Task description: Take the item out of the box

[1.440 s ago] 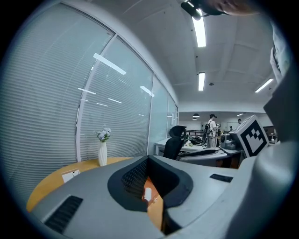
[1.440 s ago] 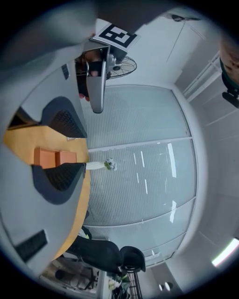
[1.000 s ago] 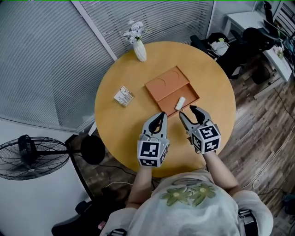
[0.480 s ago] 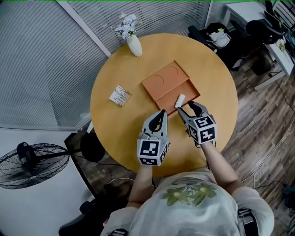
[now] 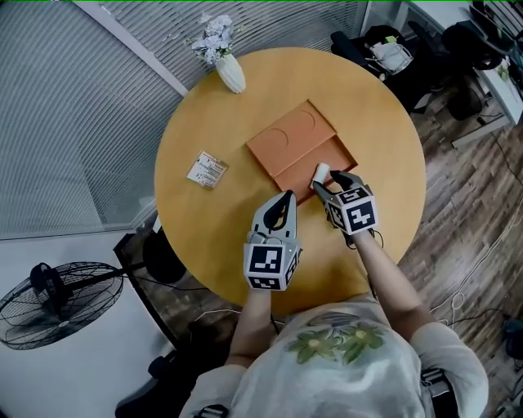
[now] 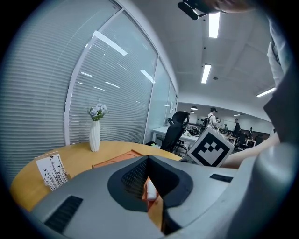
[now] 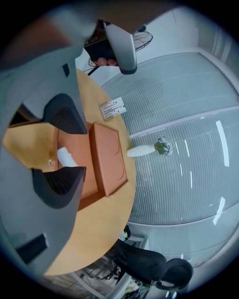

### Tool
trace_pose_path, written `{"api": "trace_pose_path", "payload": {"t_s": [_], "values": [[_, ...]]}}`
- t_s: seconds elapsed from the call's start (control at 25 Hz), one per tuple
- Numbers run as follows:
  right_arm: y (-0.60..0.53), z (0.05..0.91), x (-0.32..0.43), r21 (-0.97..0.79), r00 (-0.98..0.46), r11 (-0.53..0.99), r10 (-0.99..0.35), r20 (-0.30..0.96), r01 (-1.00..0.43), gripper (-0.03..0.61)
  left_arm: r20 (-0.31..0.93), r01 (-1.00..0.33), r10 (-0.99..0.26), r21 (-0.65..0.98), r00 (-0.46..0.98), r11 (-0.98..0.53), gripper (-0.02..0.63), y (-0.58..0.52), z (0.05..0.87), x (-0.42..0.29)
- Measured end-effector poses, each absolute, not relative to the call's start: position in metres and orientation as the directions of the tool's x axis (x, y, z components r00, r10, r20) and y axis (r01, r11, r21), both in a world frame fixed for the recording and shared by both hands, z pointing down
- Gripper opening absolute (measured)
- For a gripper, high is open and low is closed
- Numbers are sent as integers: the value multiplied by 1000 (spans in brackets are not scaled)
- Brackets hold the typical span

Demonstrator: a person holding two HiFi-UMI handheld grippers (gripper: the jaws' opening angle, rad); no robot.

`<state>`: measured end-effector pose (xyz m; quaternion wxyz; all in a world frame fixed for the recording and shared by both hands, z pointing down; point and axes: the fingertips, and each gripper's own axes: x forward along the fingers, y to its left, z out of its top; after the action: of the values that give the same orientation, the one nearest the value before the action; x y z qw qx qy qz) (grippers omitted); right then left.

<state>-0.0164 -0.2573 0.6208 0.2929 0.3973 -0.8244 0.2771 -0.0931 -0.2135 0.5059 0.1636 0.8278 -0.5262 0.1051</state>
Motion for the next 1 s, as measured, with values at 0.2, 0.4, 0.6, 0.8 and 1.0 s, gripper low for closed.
{"api": "trace_pose_path", "payload": {"t_s": [0.2,0.4,0.6,0.8,1.0], "values": [[-265,644,-15,-215,-484,530,-442,755,-820,224,353,-902,-830,178,432,-394,2,-218,513,-92],[-269,665,-15,-199,-447,536,-383,809,-820,224,360,-898,-822,187,441,-399,2,-218,518,-90],[-274,681,-15,-182,-407,539,-334,850,-823,224,368,-897,-818,192,441,-398,2,-219,523,-91],[-273,695,-16,-192,-364,513,-259,895,-836,224,372,-898,-817,193,440,-396,2,-219,526,-92],[-265,711,-13,-218,-321,444,-171,931,-869,224,378,-897,-814,187,441,-399,2,-218,527,-90]]}}
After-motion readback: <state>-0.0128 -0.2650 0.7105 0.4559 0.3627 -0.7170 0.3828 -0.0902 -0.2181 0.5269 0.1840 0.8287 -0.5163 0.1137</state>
